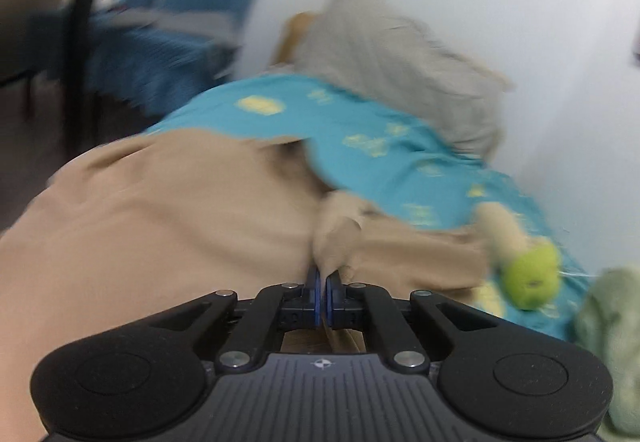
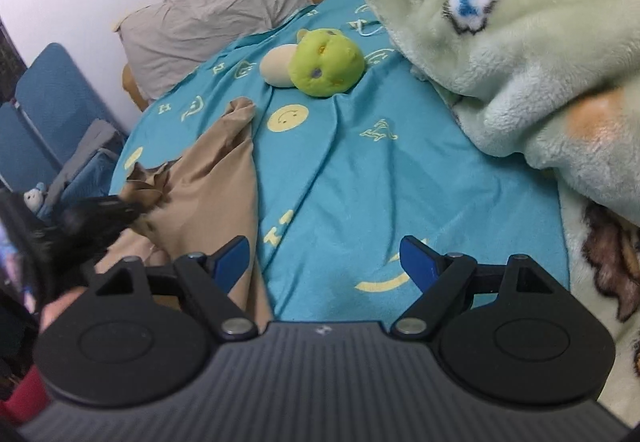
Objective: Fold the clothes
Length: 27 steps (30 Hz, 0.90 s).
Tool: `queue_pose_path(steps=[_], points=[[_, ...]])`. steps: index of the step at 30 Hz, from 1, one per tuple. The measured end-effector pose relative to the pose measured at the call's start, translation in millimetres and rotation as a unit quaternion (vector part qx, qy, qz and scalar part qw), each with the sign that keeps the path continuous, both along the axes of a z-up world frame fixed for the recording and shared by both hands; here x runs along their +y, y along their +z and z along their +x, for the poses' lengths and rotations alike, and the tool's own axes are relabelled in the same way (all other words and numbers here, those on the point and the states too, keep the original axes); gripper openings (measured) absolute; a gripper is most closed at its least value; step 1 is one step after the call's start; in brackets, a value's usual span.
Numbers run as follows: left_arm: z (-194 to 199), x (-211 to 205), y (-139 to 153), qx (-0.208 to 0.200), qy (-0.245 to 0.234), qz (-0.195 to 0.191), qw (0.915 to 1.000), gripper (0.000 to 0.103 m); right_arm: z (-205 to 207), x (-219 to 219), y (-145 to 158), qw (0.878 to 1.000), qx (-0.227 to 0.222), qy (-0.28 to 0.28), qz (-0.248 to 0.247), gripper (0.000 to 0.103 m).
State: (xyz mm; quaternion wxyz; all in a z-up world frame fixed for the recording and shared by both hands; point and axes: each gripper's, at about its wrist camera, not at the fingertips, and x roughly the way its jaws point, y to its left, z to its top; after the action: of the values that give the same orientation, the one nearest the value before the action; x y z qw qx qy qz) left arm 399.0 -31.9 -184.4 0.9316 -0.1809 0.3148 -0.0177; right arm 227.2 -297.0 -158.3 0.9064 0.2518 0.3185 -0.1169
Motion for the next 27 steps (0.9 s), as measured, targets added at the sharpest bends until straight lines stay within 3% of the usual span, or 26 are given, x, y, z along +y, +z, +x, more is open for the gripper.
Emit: queue_pose_path(steps=[2,5,7,9,11,13,15,17,20,24,27], points=[[3.9,9.5,-9.6,0.032,0.006,0.027,0.9991,0.004,1.2,3.5,-0.5,1.0,0.0,0.007,-0.006,0.084],[0.4,8.3,-11.3,0.046,-0.016,0.079,0.9956,0.013,2.7,6.7,-0.7,1.0,0.0,0.013,-0.015,0.084],[-13.1,10.2,0.4,0.038,-0.018,0.083,0.9957,0.033,3.2,7.4,-0.8,1.0,0.0,0.014,-0.02,0.084],[-30.2,10.1,16.5,0.03,-0.034,0.084,0.9954,0.044,3.1,8.5,-0.3,1.0,-0.001,0.016,-0.025,0.084],[-52.5,4.0,38.7,0.014,-0.054,0.115,0.9917,0.051,1.3,10.3,1.7,0.999,-0.004,0.02,-0.031,0.084],[-86.0,1.8,61.6,-0.008,-0.072,0.139,0.9876,0.072,-1.9,12.5,4.9,0.999,-0.01,0.023,-0.035,0.084],[-122.1,0.8,81.2,-0.029,-0.083,0.146,0.9853,0.083,-6.3,16.1,9.4,0.999,-0.021,0.031,-0.039,0.084],[-159.6,-2.1,98.7,-0.047,-0.098,0.157,0.9816,0.084,-11.2,20.7,14.4,0.998,-0.031,0.042,-0.045,0.084],[-203.3,-2.6,112.9,-0.049,-0.097,0.163,0.9806,0.093,-20.6,30.4,22.2,0.996,-0.044,0.062,-0.054,0.084],[-247.9,4.8,120.6,-0.053,-0.093,0.165,0.9805,0.103,-37.5,46.5,32.2,0.991,-0.06,0.093,-0.07,0.084],[-272.0,14.6,121.1,-0.058,-0.103,0.146,0.9822,0.103,-51.3,57.3,38.9,0.987,-0.07,0.116,-0.081,0.084]])
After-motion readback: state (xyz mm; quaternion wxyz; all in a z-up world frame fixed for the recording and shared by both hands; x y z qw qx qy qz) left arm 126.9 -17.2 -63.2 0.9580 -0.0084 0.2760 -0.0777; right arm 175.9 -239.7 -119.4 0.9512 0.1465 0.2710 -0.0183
